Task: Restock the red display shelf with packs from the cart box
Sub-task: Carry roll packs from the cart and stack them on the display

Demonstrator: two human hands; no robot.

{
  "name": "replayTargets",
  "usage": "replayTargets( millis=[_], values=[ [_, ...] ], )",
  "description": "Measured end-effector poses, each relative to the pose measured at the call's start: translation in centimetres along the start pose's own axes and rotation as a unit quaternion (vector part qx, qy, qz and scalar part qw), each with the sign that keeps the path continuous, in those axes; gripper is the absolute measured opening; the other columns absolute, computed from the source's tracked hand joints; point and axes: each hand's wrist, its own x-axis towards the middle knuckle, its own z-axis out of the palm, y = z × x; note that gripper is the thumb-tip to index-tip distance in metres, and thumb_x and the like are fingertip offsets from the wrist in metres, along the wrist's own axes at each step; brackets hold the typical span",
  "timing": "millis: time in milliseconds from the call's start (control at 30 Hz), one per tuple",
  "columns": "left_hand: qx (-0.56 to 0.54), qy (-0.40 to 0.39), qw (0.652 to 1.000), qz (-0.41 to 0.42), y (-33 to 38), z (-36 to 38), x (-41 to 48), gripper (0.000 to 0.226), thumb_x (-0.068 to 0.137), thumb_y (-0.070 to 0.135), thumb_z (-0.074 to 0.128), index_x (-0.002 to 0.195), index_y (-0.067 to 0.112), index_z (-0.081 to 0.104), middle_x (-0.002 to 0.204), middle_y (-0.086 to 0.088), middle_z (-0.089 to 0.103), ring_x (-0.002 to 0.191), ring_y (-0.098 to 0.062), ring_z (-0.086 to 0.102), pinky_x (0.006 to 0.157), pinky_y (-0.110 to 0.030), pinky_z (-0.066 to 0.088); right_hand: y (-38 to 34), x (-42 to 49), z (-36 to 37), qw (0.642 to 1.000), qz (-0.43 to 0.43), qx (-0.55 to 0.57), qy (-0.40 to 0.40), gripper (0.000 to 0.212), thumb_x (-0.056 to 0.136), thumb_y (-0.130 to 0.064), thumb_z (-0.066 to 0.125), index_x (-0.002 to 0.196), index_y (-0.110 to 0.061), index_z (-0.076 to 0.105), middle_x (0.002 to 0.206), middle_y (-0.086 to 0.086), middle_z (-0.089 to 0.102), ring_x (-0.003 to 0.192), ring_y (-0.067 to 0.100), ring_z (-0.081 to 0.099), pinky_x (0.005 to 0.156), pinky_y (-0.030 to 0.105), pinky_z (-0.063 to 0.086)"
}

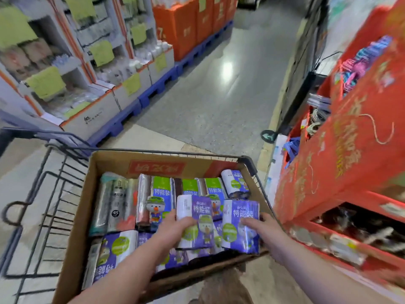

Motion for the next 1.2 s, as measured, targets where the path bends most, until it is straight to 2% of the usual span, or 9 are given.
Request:
replayTargets(
  millis=[167,233,333,433,533,800,900,1033,1200],
  values=[
    [-0.061,-0.084,0.994,0.017,1.1,4.0,-1.7,0.042,0.062,0.018,0.069,0.102,0.010,0.060,0.069,0.000,0.073,0.059,-0.015,0.068,0.054,-0.021,0.050,2.0,-5.2,-3.8,0.991,-0.022,0.103,0.078,0.032,0.073,-0.014,0.075,0.101,-0.009,0.061,0.091,0.016,0.073,0.078,0.033,0.069,0.068,0.037,0.055],
    [-0.060,-0.114,0.991,0.025,1.2,6.1,-1.4,0.053,0.051,0.024,0.074,0.102,0.013,0.063,0.082,-0.006,0.074,0.070,-0.020,0.069,0.064,-0.029,0.054,2.6,-7.2,-5.9,0.986,-0.034,0.130,0.100,0.046,0.064,-0.018,0.075,0.106,-0.006,0.061,0.096,0.019,0.073,0.082,0.036,0.070,0.062,0.034,0.055],
    [-0.020,-0.172,0.984,0.034,1.6,10.1,-1.5,0.069,0.038,0.035,0.086,0.103,0.023,0.066,0.107,-0.011,0.068,0.098,-0.027,0.066,0.086,-0.043,0.053,4.0,-9.7,-9.6,0.974,-0.041,0.166,0.148,0.036,0.079,-0.012,0.071,0.113,-0.006,0.058,0.098,0.019,0.072,0.079,0.032,0.070,0.056,0.030,0.053],
    [-0.017,-0.219,0.975,0.041,2.9,15.1,-4.5,0.048,0.056,0.019,0.068,0.103,0.013,0.062,0.089,-0.011,0.074,0.075,-0.026,0.069,0.076,-0.041,0.056,5.9,-12.4,-13.6,0.962,-0.055,0.189,0.191,0.031,0.084,-0.011,0.066,0.114,-0.005,0.059,0.094,0.015,0.074,0.078,0.031,0.071,0.060,0.033,0.055],
    [0.010,-0.267,0.962,0.055,3.2,20.8,-7.0,0.040,0.071,0.011,0.068,0.110,0.008,0.058,0.097,-0.019,0.072,0.079,-0.031,0.067,0.079,-0.045,0.054,8.2,-15.8,-18.0,0.949,-0.077,0.213,0.221,0.023,0.085,-0.006,0.064,0.107,-0.002,0.061,0.082,0.010,0.073,0.062,0.022,0.069,0.052,0.029,0.052],
    [0.094,-0.393,0.910,0.087,0.8,39.1,-16.7,0.044,0.064,0.015,0.064,0.107,0.013,0.060,0.089,-0.012,0.075,0.070,-0.025,0.071,0.056,-0.029,0.054,16.5,-27.2,-32.6,0.899,-0.098,0.285,0.318,0.020,0.086,-0.005,0.062,0.106,-0.001,0.059,0.089,0.016,0.073,0.062,0.023,0.069,0.050,0.028,0.053],
    [0.117,-0.420,0.895,0.098,-0.5,46.2,-20.7,0.026,0.080,0.005,0.063,0.106,0.010,0.062,0.087,-0.014,0.075,0.069,-0.027,0.070,0.062,-0.034,0.058,19.3,-31.5,-38.2,0.876,-0.112,0.303,0.359,0.019,0.086,-0.004,0.062,0.104,0.001,0.061,0.087,0.017,0.073,0.063,0.026,0.070,0.053,0.031,0.056],
    [0.136,-0.464,0.870,0.098,-1.8,53.7,-25.6,0.039,0.065,0.014,0.065,0.103,0.011,0.062,0.094,-0.018,0.074,0.087,-0.038,0.069,0.087,-0.055,0.053,22.9,-36.3,-43.9,0.836,-0.121,0.338,0.414,0.024,0.086,-0.006,0.062,0.107,0.005,0.061,0.092,0.022,0.072,0.065,0.029,0.070,0.055,0.033,0.057],
    [0.175,-0.488,0.846,0.124,-3.1,60.6,-28.7,0.016,0.082,0.008,0.063,0.097,0.010,0.063,0.079,-0.012,0.074,0.062,-0.023,0.070,0.060,-0.031,0.057,26.0,-40.5,-48.1,0.806,-0.135,0.367,0.444,0.014,0.088,-0.004,0.060,0.100,0.003,0.061,0.075,0.015,0.073,0.053,0.024,0.068,0.047,0.029,0.055]
  ],
)
